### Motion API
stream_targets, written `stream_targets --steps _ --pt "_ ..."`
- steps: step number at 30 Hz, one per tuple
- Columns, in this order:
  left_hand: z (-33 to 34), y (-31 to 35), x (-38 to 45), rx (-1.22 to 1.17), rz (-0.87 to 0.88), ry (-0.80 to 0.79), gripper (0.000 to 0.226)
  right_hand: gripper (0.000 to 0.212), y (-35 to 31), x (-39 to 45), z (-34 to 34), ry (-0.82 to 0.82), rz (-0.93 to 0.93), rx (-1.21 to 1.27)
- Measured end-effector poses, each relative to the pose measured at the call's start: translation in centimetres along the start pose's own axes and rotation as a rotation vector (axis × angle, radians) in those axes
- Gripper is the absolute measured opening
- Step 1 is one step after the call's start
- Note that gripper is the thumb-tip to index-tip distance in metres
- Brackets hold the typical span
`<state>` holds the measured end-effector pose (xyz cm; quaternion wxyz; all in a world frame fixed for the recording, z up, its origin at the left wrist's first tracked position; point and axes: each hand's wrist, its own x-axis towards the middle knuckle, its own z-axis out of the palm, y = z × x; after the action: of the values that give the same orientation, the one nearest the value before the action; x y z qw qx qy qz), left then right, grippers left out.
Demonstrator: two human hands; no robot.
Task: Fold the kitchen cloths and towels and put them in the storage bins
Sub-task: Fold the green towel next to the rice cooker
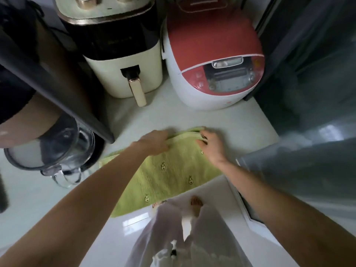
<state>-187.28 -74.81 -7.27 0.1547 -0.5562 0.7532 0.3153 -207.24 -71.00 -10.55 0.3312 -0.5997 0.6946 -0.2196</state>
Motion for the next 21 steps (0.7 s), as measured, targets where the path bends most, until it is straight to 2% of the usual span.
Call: stream_targets --steps 3,5,9,11,14,18,21 --pt "0.1 -0.1 1.0 0.094 0.061 0.016 0.049 0.020 -0.1 -0.9 -0.1 0.050 0.018 0.018" --pt "-0.7 -0.7 1.1 0.087 0.083 -0.031 0.040 0.023 -0.1 -1.0 -0.3 0.094 0.060 0.024" --pt "-1.5 -1.8 1.6 0.088 0.023 0.010 0.029 0.011 0.6 -0.1 -0.1 0.161 0.158 0.016" --pt "-0.9 -1.1 1.9 0.151 0.004 0.025 0.036 0.018 1.0 0.0 0.0 0.114 0.234 -0.024" --pt "-0.2 0.7 2.9 0.135 0.087 0.069 0.053 0.033 1.3 -1.2 -0.4 0.036 0.245 -0.066" --pt "-0.4 3.1 4.6 -0.104 0.191 0.134 0.043 0.045 1.4 -3.5 -2.0 -0.178 0.258 -0.089" --pt "0.4 4.9 4.4 -0.170 0.286 0.181 0.036 0.038 1.1 -4.7 -3.1 -0.282 0.257 0.032"
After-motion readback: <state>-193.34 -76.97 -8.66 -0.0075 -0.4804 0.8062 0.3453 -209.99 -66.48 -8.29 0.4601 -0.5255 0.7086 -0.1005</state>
